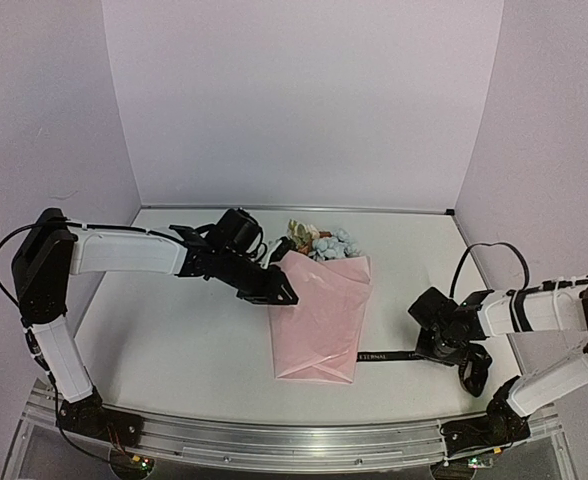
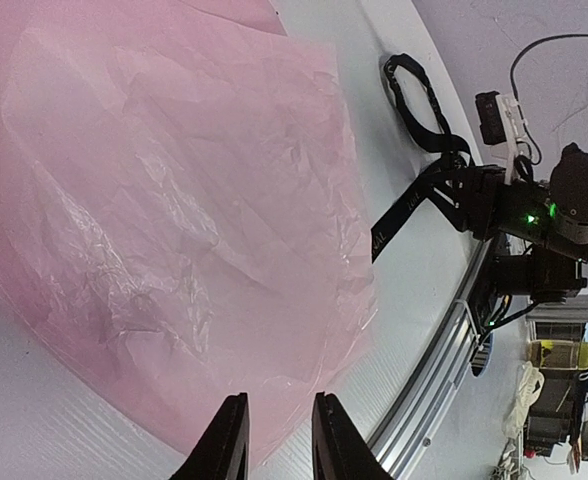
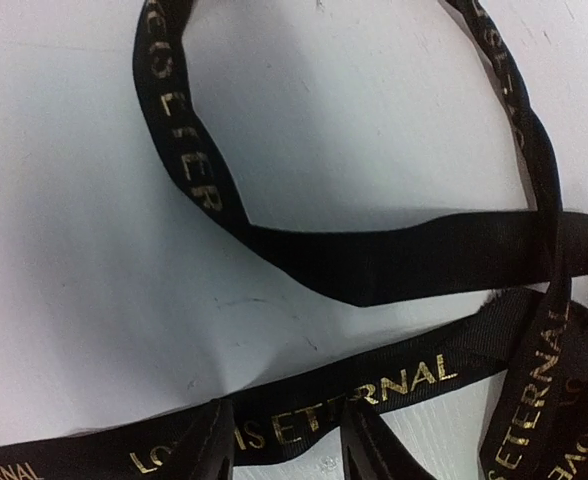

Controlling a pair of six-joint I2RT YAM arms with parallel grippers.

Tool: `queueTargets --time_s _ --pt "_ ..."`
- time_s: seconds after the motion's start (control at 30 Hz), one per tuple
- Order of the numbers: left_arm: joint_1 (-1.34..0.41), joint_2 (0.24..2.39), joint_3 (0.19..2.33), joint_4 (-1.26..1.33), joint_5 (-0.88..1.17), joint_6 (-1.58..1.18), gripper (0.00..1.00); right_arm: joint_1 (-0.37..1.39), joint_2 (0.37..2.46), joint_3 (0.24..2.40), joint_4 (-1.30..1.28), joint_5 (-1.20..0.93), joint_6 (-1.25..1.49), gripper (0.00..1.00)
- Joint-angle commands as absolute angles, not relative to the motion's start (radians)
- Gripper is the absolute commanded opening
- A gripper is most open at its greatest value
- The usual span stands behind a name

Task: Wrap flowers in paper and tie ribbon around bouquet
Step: Pick up the left side of the ribbon from the center of the board.

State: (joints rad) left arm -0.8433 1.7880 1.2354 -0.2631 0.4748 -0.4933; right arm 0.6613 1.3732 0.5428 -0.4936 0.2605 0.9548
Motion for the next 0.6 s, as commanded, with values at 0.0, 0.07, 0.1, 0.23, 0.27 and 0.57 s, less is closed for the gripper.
queueTargets --time_s 0.0,0.07,0.1,0.23,0.27,0.57 --pt "-0.842 1.732 1.275 -0.259 0.483 -0.46 0.24 0.652 1.431 0.486 -0.499 0.177 0.957 0.19" --pt "-0.843 1.741 1.281 -0.258 0.487 -0.454 0.24 0.647 1.419 0.497 -0.499 0.173 0.931 0.05" --pt "-0.844 1.744 1.283 -0.255 0.487 -0.451 0.24 0.642 1.41 0.501 -0.502 0.169 0.921 0.01" --pt "-0.855 1.749 1.29 -0.246 0.484 -0.432 0.23 0.631 1.344 0.54 -0.558 0.14 0.877 0.0" --pt "-0.86 1.749 1.293 -0.242 0.483 -0.422 0.23 0.631 1.32 0.56 -0.596 0.132 0.869 0.0" --pt "-1.007 1.797 1.406 -0.241 0.354 -0.248 0.28 0.631 1.068 0.774 -0.871 -0.046 0.785 0.0"
